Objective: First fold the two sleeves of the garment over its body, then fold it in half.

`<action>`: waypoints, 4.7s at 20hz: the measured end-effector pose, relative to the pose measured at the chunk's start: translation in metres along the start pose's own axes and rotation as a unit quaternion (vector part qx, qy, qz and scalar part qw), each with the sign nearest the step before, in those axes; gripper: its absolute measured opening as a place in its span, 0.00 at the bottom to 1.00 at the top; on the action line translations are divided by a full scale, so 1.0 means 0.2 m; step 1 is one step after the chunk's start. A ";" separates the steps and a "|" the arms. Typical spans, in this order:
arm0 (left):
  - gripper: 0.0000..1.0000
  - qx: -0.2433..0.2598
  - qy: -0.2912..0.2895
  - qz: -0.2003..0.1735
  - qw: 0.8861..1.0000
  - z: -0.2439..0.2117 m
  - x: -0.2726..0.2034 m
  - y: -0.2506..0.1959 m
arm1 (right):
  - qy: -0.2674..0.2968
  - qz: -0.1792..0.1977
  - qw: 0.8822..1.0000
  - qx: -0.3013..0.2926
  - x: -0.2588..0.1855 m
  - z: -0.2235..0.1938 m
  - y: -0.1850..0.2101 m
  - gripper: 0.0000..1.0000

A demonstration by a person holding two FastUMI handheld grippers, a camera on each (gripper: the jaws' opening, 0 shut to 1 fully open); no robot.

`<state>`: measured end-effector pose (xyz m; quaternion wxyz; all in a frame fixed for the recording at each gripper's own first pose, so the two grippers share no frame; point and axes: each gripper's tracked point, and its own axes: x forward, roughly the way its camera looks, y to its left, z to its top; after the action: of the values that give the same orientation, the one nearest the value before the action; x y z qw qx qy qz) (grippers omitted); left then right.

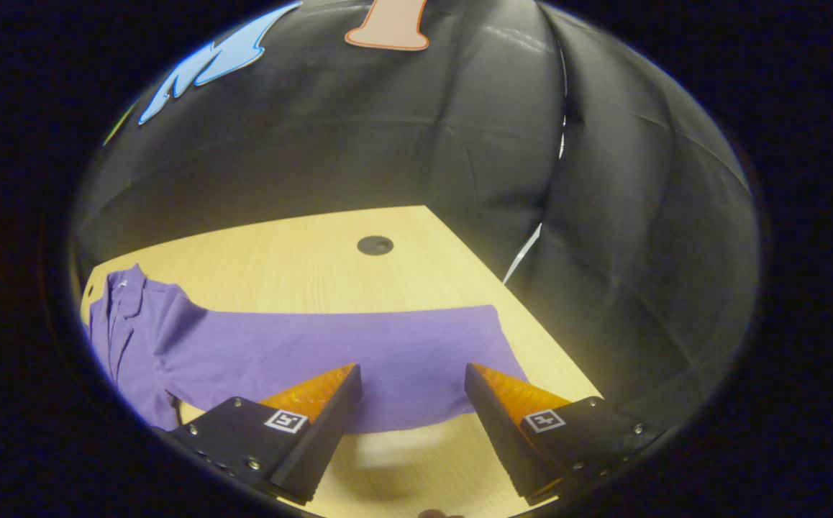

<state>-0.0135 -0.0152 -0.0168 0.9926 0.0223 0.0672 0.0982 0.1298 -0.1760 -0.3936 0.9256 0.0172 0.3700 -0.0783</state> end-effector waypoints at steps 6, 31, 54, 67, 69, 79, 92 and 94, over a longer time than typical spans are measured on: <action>0.95 -0.003 0.010 0.015 1.000 -0.03 0.00 0.06 | 0.039 0.005 0.999 0.016 0.04 -0.10 0.01 0.95; 0.96 -0.016 0.044 0.007 0.999 -0.28 0.11 0.41 | 0.021 0.129 0.985 0.116 -0.27 0.25 0.85 0.01; 0.97 -0.089 0.215 0.132 0.964 -1.67 0.35 1.93 | 0.096 0.322 0.937 -0.097 -1.17 -0.41 2.99 0.02; 0.97 -0.112 0.286 0.147 0.940 -2.19 0.26 2.04 | 0.111 0.336 0.926 -0.131 -1.29 -0.48 3.04 0.51; 0.97 -0.121 0.299 0.153 0.934 -2.27 0.24 2.04 | 0.109 0.331 0.927 -0.137 -1.29 -0.47 3.01 0.51; 0.60 -0.089 0.312 0.124 0.938 -2.33 0.26 1.93 | 0.109 0.314 0.934 -0.134 -1.27 -0.48 2.87 0.51; 0.07 -0.075 0.300 0.122 0.943 -2.04 0.44 1.77 | 0.098 0.289 0.949 -0.085 -1.23 -0.41 2.45 0.51; 0.07 -0.065 0.284 0.096 0.952 -1.93 0.57 1.61 | 0.098 0.275 0.955 -0.061 -1.21 -0.40 2.29 0.51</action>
<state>-0.0178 0.3344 -0.3958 0.9177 -0.0647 0.3376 0.1991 -0.0248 0.3162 -0.2978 0.8698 0.0693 0.4441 0.2037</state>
